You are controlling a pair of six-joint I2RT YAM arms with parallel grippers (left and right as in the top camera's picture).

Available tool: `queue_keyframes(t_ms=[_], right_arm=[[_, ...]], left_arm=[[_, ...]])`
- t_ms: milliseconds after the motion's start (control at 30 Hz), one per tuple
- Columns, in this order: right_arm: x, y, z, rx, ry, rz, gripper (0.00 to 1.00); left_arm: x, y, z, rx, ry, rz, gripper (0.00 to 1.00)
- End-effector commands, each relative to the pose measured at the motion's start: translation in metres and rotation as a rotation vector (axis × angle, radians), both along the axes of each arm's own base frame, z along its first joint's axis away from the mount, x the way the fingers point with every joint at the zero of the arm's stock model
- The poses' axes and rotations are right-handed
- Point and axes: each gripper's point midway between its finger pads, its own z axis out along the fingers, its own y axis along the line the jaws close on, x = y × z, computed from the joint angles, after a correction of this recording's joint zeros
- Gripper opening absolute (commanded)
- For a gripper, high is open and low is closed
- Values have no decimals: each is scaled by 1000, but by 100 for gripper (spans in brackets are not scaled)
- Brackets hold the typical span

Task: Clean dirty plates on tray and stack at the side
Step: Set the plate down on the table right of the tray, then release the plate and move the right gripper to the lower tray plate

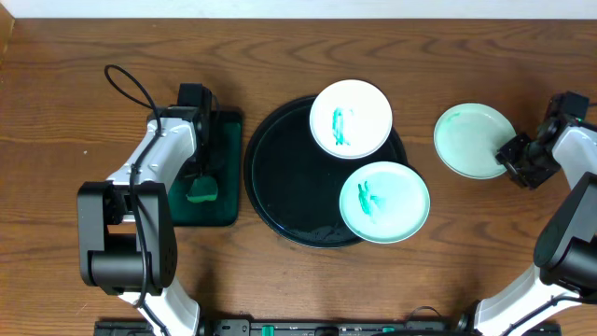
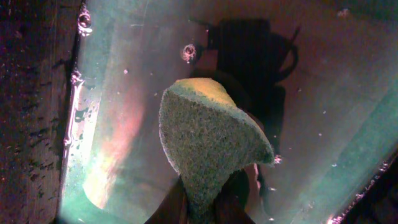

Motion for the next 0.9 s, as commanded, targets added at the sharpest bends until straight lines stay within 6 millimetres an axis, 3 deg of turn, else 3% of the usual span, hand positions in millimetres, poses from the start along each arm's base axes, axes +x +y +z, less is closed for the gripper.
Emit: queue_keyframes(t_ms=[0,200,233,300,400,567,867], right_arm=[[11,11,22,41,-86,87,42],[23,32,98,-25,-276,205,41],[21,40,122,-51,-323,232,47],[15,52,146,-76,-366,258,53],[-1,69,167,-78,-383,290,49],[-37,89,168,-58,-280,321,38],[-76,136,139,20,-102,460,47]], left_arm=[[-3,2,-1,6,15,-12,7],[-3,2,-2,3,16,-13,7],[-3,2,-2,3,15,-13,7],[-3,2,-2,3,15,-13,7],[-3,2,-2,3,16,-13,7],[-3,2,-2,3,16,-13,7],[-4,2,-2,3,17,-13,7]])
